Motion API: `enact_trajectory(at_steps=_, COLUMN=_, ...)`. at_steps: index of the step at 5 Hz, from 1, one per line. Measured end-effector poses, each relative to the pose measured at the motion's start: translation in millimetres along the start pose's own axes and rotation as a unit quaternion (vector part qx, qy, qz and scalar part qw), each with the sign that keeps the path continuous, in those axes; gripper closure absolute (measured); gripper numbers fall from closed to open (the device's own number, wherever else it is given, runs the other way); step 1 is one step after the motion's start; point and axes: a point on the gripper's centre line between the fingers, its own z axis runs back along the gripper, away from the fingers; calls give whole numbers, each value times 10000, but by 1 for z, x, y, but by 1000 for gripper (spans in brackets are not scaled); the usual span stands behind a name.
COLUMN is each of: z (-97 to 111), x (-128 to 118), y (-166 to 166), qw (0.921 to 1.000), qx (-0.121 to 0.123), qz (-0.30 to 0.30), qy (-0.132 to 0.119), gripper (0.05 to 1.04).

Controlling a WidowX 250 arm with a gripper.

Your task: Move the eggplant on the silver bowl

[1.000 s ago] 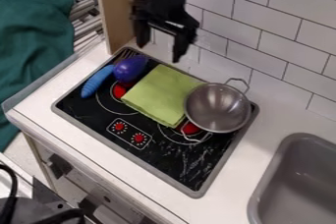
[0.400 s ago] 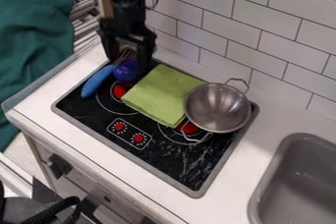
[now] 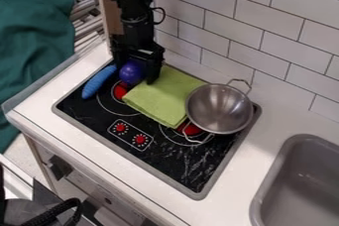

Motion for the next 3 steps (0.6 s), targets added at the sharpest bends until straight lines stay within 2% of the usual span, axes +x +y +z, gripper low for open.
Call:
enact_trajectory(at_steps=1, z=1, x=1, y=2, qw=10000, qx=43, qz=-13, qy=-2, gripper=339)
enact_trajectory(at_steps=3, z=8, x=4, y=-1, qw=9999, qx=89, qz=45, qy=5, gripper=340)
